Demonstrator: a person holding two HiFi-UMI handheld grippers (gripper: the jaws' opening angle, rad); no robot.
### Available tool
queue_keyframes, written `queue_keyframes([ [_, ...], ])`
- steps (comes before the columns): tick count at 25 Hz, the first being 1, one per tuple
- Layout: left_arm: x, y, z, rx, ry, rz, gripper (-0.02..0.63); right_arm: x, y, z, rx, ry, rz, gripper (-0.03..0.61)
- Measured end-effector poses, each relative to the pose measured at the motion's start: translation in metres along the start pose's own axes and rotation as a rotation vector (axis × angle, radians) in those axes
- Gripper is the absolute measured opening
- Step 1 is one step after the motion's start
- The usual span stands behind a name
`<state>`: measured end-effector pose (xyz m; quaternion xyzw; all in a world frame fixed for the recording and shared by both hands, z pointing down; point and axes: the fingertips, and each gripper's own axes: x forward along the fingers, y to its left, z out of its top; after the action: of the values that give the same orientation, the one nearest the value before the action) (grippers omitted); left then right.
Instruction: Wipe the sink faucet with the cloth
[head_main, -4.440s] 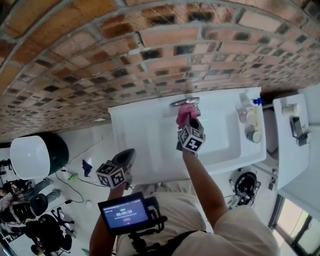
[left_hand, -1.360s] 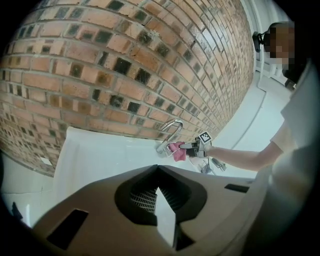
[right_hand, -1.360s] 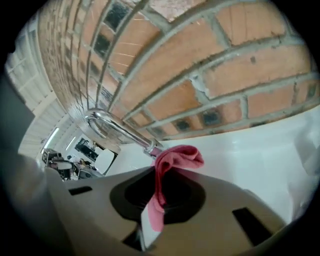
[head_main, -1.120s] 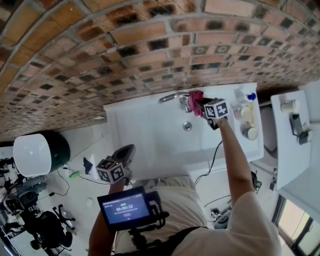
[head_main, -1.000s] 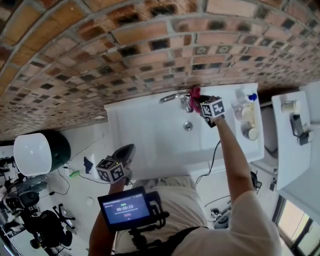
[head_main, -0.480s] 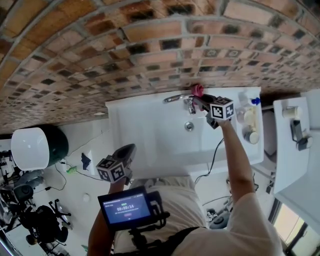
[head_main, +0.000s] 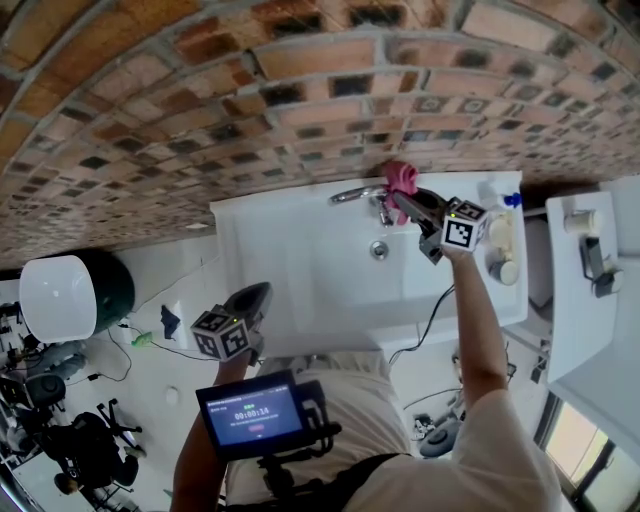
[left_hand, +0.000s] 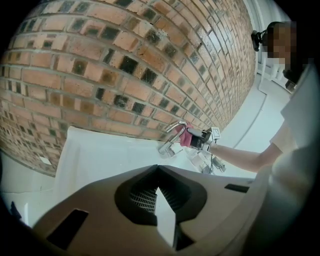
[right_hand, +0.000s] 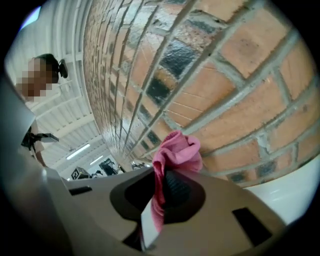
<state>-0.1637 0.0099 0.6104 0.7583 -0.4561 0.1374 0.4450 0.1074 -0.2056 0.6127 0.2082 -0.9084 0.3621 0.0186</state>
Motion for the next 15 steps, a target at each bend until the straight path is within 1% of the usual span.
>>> queue_keyframes([
  [7,-0.004,0.007,0.0,-0.005,-0.002,-0.008,-0.003,0.013,0.036,0.012,-0.204,0.084,-0.02,0.038],
  [10,-0.005,0.01,0.001,-0.005,-0.009,-0.012,-0.003,0.02,0.05,0.017,-0.253,0.115,-0.047,0.038],
  [15,-0.007,0.012,0.006,-0.009,-0.025,-0.032,-0.003,0.041,0.074,0.021,-0.317,0.171,-0.118,0.038],
])
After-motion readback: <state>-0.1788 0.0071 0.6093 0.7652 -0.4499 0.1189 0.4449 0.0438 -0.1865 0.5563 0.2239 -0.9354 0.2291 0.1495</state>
